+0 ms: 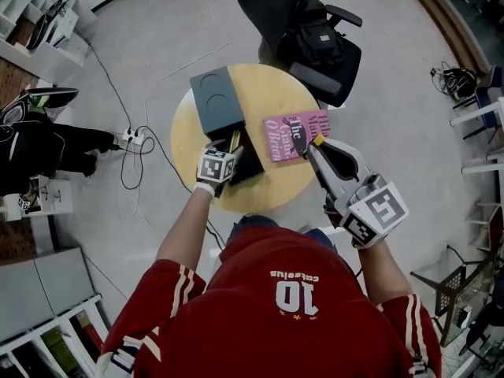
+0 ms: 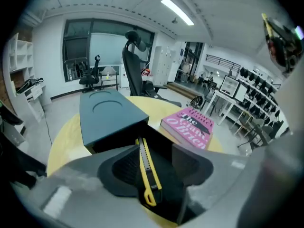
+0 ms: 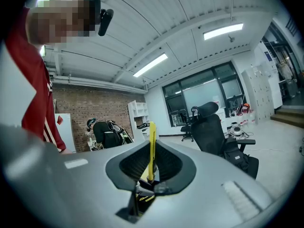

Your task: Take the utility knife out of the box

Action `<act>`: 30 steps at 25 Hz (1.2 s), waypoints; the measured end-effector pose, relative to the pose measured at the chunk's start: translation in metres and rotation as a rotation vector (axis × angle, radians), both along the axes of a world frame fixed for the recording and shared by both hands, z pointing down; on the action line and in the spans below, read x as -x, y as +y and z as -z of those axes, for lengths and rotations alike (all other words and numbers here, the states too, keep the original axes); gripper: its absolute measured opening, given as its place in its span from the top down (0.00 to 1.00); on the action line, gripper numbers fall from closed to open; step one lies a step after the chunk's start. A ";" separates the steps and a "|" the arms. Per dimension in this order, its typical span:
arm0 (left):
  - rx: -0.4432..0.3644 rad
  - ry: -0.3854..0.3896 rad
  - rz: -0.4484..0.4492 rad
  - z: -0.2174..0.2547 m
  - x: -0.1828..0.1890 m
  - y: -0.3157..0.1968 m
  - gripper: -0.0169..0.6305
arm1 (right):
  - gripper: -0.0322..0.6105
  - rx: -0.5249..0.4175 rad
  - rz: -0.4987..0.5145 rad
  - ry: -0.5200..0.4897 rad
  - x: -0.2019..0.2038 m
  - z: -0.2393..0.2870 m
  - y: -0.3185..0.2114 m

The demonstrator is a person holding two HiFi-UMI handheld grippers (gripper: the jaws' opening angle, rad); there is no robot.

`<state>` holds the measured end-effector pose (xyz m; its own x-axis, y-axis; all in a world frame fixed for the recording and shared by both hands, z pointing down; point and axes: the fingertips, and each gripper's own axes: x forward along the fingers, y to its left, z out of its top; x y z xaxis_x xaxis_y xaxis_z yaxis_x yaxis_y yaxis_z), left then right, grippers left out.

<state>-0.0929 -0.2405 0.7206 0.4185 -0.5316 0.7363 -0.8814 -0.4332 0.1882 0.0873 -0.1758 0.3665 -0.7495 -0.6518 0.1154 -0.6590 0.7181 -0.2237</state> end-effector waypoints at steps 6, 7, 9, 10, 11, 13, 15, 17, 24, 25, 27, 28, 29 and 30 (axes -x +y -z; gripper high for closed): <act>0.095 -0.092 -0.023 -0.025 -0.001 -0.004 0.64 | 0.91 0.017 0.010 0.012 0.000 -0.009 0.002; 0.109 -0.101 -0.019 -0.028 -0.001 -0.004 0.64 | 0.91 0.020 0.009 0.011 -0.001 -0.010 0.002; 0.135 -0.121 0.002 -0.035 0.002 -0.005 0.64 | 0.91 0.025 0.008 0.007 0.000 -0.012 0.001; 0.144 -0.132 0.014 -0.038 0.003 -0.007 0.64 | 0.91 0.027 0.009 0.006 0.000 -0.013 0.001; 0.150 -0.144 0.024 -0.039 0.005 -0.008 0.65 | 0.91 0.028 0.010 0.005 0.001 -0.013 0.000; 0.153 -0.177 0.028 -0.042 0.007 -0.013 0.65 | 0.91 0.032 0.011 0.005 0.002 -0.015 0.000; 0.182 -0.221 0.014 -0.051 0.007 -0.014 0.65 | 0.91 0.034 0.011 0.005 0.002 -0.016 0.000; 0.277 -0.270 0.004 -0.067 0.009 -0.004 0.65 | 0.91 0.034 0.009 0.005 0.002 -0.016 0.000; 0.341 -0.380 -0.021 -0.080 0.007 0.001 0.66 | 0.91 0.033 -0.005 0.006 -0.004 -0.014 0.000; 0.343 -0.392 -0.026 -0.080 0.007 0.000 0.66 | 0.91 0.032 -0.006 0.007 -0.004 -0.014 0.000; 0.353 -0.407 -0.027 -0.083 0.007 -0.001 0.66 | 0.91 0.032 -0.008 0.005 -0.005 -0.014 0.000; 0.360 -0.404 -0.025 -0.085 0.007 -0.003 0.66 | 0.91 0.033 -0.009 0.005 -0.006 -0.014 0.000; 0.368 -0.396 -0.022 -0.086 0.006 -0.003 0.66 | 0.91 0.034 -0.009 0.004 -0.006 -0.015 0.000; 0.377 -0.385 -0.021 -0.086 0.005 -0.003 0.68 | 0.91 0.035 -0.010 0.004 -0.006 -0.015 0.000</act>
<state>-0.0975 -0.2438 0.8066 0.0887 -0.1947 0.9768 -0.9092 -0.4164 -0.0005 0.0934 -0.1759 0.3820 -0.7423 -0.6549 0.1417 -0.6672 0.7031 -0.2459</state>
